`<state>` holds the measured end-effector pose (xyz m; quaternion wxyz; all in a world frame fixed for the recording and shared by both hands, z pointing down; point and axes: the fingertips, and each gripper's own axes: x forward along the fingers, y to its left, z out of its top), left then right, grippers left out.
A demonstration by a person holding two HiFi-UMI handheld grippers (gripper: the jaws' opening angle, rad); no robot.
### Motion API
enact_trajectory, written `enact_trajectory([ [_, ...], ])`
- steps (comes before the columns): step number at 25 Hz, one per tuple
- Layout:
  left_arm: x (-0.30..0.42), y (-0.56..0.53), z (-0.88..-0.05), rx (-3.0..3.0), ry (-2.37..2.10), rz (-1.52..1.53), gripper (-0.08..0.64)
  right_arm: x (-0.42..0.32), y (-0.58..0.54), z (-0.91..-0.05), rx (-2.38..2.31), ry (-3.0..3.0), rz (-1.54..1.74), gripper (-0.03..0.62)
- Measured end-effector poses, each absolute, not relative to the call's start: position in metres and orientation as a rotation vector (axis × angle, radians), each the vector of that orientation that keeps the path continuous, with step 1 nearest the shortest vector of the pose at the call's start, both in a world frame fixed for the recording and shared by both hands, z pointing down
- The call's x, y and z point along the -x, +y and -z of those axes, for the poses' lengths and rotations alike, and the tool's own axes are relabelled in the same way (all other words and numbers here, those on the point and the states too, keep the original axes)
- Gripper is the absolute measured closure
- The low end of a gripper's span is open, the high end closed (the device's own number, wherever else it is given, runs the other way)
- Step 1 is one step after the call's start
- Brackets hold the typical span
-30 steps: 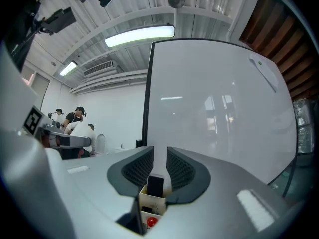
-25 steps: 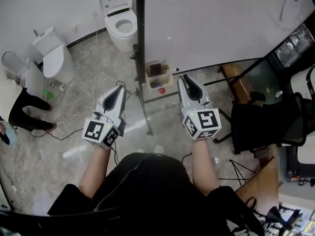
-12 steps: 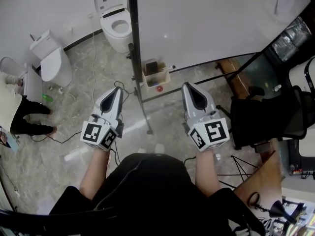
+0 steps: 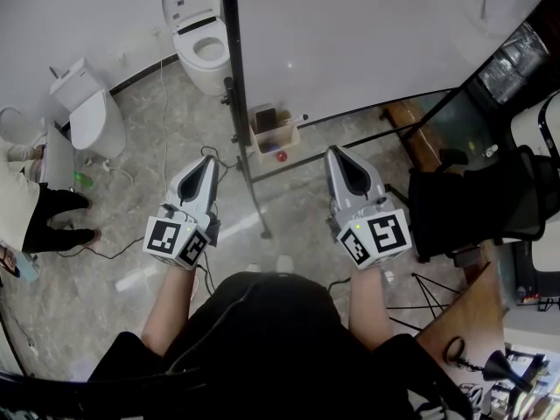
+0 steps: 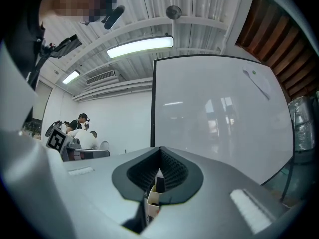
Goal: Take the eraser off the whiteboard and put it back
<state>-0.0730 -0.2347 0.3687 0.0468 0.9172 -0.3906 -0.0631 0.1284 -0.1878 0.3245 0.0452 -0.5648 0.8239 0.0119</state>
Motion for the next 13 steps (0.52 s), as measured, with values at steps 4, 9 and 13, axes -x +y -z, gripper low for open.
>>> enact_trajectory([
  [4,0.072,-0.2333,-0.3666,-2.8,-1.183,0.2,0.555,-0.1294,-0.1869,-0.3256,1.73,2.517,-0.032,0.583],
  [9,0.0724,-0.2331,-0.3709,-2.798,-1.187,0.18,0.555,-0.1299,-0.1849,-0.3298,1.742,2.51,-0.021,0.583],
  [13,0.0713,-0.2317,-0.3707,-2.797,-1.183,0.182,0.555,-0.1297,-0.1839,-0.3302,1.746,2.511,-0.019,0.583],
])
